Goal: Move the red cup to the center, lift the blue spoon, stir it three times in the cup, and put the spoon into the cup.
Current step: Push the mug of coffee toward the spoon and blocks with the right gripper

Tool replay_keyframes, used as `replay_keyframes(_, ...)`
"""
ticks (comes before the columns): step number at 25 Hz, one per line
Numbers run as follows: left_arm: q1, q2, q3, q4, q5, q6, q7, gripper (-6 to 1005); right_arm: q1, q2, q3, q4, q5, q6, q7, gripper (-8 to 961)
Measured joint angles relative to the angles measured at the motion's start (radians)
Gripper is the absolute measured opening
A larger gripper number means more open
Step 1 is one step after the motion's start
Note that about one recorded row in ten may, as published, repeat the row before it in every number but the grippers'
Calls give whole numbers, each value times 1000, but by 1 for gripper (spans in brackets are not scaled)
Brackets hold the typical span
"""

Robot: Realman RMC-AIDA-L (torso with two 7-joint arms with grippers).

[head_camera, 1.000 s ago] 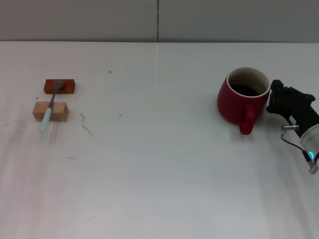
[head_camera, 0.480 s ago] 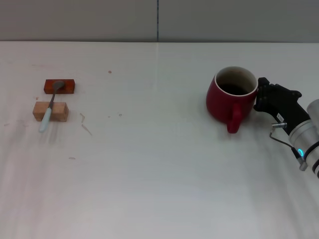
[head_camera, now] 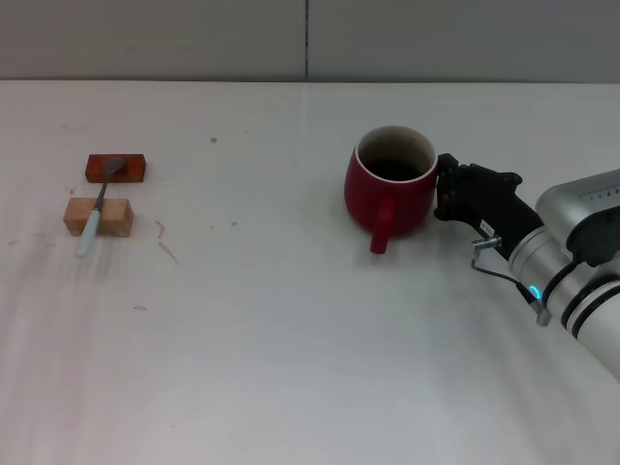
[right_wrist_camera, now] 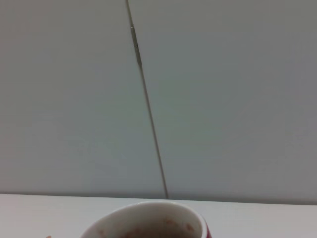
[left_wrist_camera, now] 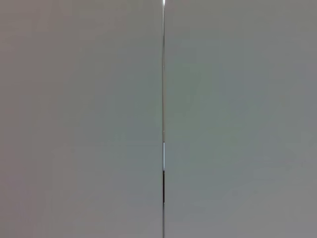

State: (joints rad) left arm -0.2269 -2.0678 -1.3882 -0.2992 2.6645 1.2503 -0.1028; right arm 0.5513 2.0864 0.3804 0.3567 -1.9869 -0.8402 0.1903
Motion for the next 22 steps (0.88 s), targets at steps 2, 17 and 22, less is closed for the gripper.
replay_keyframes(2,0,0,0,0,0,0,0,862,7,0,-1,15,-20,4,0,30)
replay_keyframes(17,0,0,0,0,0,0,0,861,55,-1,-2,72,-80,46,7,37)
replay_keyframes(22,-1,0,0,0,0,0,0,862,70,0,-1,77,-94,62,8,39)
